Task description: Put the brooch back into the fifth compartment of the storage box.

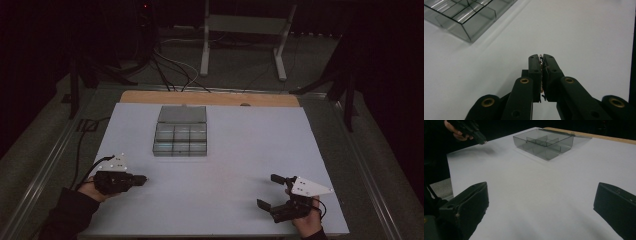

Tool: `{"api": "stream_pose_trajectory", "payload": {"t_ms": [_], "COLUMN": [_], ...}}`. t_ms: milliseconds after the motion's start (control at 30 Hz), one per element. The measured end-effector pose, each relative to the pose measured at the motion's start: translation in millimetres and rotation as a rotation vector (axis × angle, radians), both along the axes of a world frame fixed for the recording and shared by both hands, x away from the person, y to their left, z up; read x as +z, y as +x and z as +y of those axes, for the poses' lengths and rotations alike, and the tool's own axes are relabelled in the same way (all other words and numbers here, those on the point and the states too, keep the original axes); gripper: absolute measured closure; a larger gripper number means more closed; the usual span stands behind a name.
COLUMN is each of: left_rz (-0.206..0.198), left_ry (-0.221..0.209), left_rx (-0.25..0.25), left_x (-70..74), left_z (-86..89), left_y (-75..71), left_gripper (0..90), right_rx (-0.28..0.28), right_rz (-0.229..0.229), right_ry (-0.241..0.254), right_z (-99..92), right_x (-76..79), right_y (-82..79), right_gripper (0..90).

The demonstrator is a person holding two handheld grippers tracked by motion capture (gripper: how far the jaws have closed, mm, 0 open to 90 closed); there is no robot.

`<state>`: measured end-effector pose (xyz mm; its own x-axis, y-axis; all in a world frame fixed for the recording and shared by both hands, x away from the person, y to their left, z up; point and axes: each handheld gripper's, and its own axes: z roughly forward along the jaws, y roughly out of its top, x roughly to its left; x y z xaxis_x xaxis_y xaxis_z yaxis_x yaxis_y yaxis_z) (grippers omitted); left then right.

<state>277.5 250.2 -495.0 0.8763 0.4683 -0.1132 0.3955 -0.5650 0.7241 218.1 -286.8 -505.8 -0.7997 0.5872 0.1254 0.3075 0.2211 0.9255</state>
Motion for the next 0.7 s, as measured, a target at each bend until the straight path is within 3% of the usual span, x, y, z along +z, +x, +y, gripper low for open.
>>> {"api": "stream_pose_trajectory", "payload": {"t_ms": [200,700], "left_rz": [-0.002,-0.008], "left_ry": [-0.03,-0.046], "left_rx": [0.001,-0.023], "left_x": [0.9,7.7], "left_z": [-5.3,-21.9], "left_y": [7.0,19.7], "left_gripper": [88.1,88.1], "right_rx": [-0.001,-0.002], "right_rz": [0.002,0.001], "right_ry": [0.0,-0.002], "right_z": [-0.1,0.1], "right_x": [-0.1,-0.2], "right_y": [0.2,-0.2], "right_gripper": [0.0,0.0]}}
